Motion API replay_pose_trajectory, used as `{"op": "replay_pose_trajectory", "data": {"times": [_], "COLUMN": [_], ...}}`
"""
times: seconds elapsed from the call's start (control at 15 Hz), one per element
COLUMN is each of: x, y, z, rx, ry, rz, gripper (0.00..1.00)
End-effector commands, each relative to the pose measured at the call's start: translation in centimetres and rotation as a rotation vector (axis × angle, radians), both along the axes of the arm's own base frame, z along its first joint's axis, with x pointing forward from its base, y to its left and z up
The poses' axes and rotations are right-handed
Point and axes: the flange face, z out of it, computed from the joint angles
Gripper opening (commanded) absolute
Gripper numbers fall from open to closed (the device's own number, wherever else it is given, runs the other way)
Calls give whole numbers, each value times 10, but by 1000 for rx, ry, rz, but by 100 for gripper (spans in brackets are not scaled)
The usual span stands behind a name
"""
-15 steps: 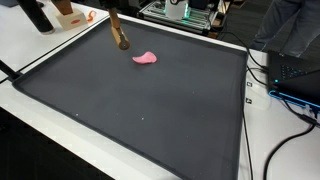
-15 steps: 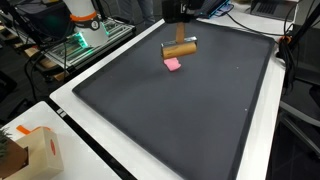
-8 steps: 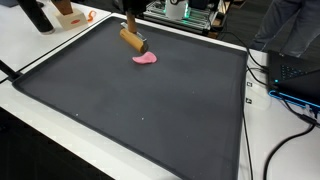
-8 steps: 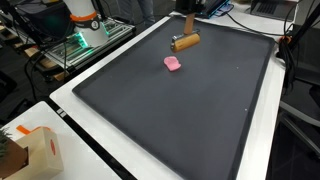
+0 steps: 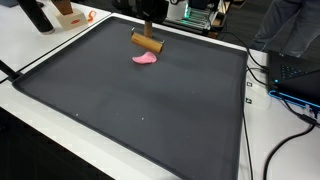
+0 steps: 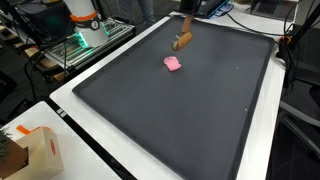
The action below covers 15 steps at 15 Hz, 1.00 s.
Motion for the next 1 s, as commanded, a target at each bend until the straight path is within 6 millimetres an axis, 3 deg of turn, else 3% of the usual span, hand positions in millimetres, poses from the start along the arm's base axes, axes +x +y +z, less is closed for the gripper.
{"op": "replay_pose_trajectory", "data": {"times": [0.0,0.47,0.93], "x": [-17,-31,-44], "y": [12,24,20], "z": [-2,-10,7], "rx": [-57,-75,-42], "ry": [29,89,114], "rz": [153,294,366], "gripper": [23,23,23]}}
